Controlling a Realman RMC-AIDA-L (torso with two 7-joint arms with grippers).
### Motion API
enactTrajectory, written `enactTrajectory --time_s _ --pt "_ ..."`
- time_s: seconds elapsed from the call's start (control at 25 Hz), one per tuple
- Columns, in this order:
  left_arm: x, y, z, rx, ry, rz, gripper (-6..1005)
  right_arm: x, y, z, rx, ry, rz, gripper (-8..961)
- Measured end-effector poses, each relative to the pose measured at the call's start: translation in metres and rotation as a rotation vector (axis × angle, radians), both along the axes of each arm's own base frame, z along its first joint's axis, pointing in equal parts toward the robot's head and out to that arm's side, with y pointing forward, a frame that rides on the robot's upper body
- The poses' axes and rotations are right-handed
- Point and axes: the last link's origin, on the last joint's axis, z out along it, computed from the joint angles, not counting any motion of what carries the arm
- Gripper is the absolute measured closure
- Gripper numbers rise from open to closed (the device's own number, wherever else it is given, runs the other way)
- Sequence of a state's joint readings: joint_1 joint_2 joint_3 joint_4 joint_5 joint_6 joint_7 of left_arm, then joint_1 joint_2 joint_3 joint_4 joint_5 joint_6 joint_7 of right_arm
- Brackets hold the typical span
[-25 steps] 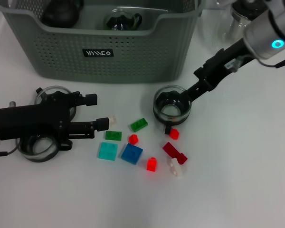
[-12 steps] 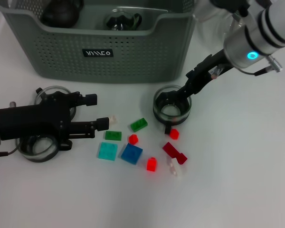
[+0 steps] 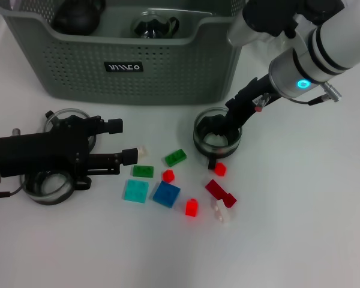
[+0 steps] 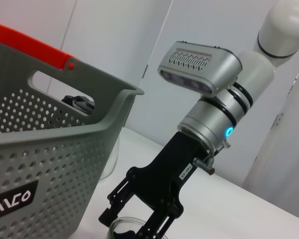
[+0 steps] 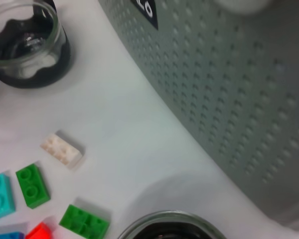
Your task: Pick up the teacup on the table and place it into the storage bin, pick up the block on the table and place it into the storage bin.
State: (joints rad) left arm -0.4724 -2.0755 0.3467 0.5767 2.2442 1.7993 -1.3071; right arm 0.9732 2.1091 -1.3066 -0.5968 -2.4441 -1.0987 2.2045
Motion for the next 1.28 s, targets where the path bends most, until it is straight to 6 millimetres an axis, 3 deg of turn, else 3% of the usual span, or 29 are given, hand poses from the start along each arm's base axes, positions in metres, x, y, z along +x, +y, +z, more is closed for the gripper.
enactTrajectory --time_s 0.08,0.28,0.72,1.04,1.12,1.16,1.28 --pt "0.0 0.0 0.0 -0.001 0.0 0.001 113 0.001 0.0 -0.002 0.001 -0.003 -0.004 92" --pt "0.0 -0.001 -0.001 -0.002 -0.001 0.002 113 0.001 0.001 -0.001 0.005 -0.004 -0.013 287" --pt "0.001 -0.002 -0.001 -0.008 -0.008 -0.002 113 0.001 0.0 0.001 0.003 -0.017 -0.006 787" --pt "0.0 -0.004 -0.001 -0.009 -0.01 0.001 113 -0.018 -0.01 0.024 -0.049 0.022 0.008 892" --pt "-0.001 -0.004 -0.001 -0.009 -0.009 0.003 113 -0.035 -0.015 0.046 -0.055 0.058 0.022 892" --pt "-0.001 -0.004 -0.001 -0.009 -0.009 0.003 113 -0.035 -0.015 0.046 -0.055 0.058 0.022 892" --pt "-0.001 -0.004 -0.001 -0.008 -0.008 0.003 113 -0.06 -0.02 0.071 -0.074 0.128 0.047 892"
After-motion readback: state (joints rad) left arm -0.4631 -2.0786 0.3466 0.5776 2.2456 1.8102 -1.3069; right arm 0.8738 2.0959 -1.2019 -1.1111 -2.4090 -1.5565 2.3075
